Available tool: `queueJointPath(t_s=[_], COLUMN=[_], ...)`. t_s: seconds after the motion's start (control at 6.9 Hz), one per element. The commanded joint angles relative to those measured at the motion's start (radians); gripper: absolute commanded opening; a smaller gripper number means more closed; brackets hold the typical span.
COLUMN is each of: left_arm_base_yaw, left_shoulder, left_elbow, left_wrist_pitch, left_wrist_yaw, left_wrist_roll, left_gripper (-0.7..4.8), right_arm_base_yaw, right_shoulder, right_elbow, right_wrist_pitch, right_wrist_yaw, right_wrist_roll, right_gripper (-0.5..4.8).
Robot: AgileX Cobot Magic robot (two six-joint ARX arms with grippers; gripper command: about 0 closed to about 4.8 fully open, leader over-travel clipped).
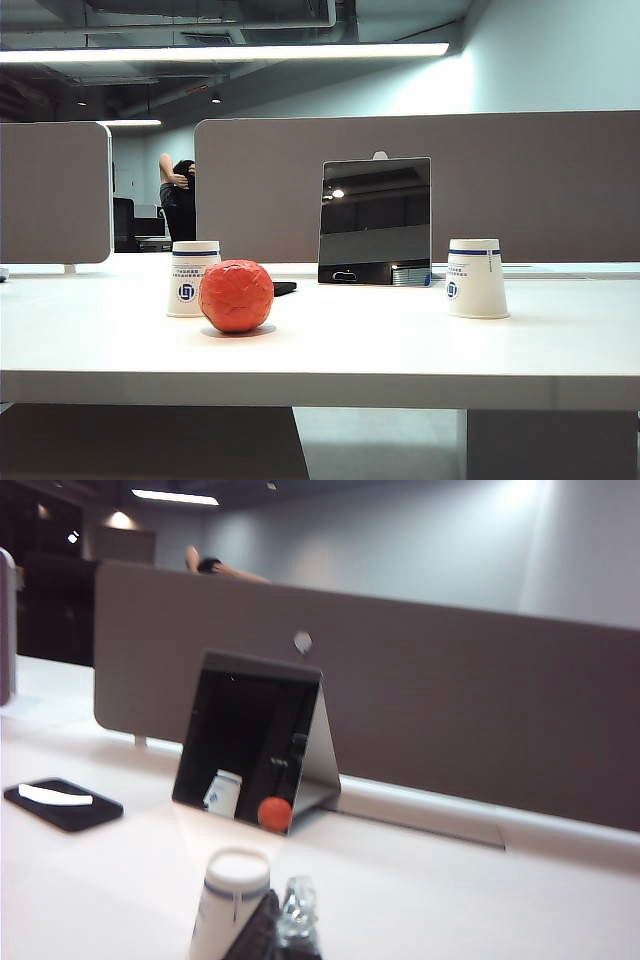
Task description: Carefully pick up the cup on the right and stack it on top of the cup on the left.
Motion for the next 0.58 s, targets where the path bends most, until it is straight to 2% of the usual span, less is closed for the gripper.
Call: queueJointPath(t_s=[0.14, 0.29, 0.58], left_arm_base_yaw=[0.0, 0.0, 0.0], left_shoulder=[0.0, 0.0, 0.0], left_elbow=[0.002, 0.002, 0.002], left_wrist_pitch=[0.012, 0.01, 0.006], left_wrist_yaw=[-0.019, -0.046, -0.056], left_wrist_roll=[-0.005, -0.005, -0.005], left_gripper=[-0.05, -0.05, -0.05], right_arm_base_yaw=[0.0, 0.0, 0.0], right_shoulder=[-0.001, 0.08, 0.356], right_elbow=[0.122, 0.335, 0.551], right_wrist_pitch=[-0.053, -0.194, -0.251], right_wrist_yaw=[-0.002, -0.002, -0.107], right_wrist_roll=[0.004, -0.004, -0.003], right_gripper=[-0.05, 1.19, 2.12])
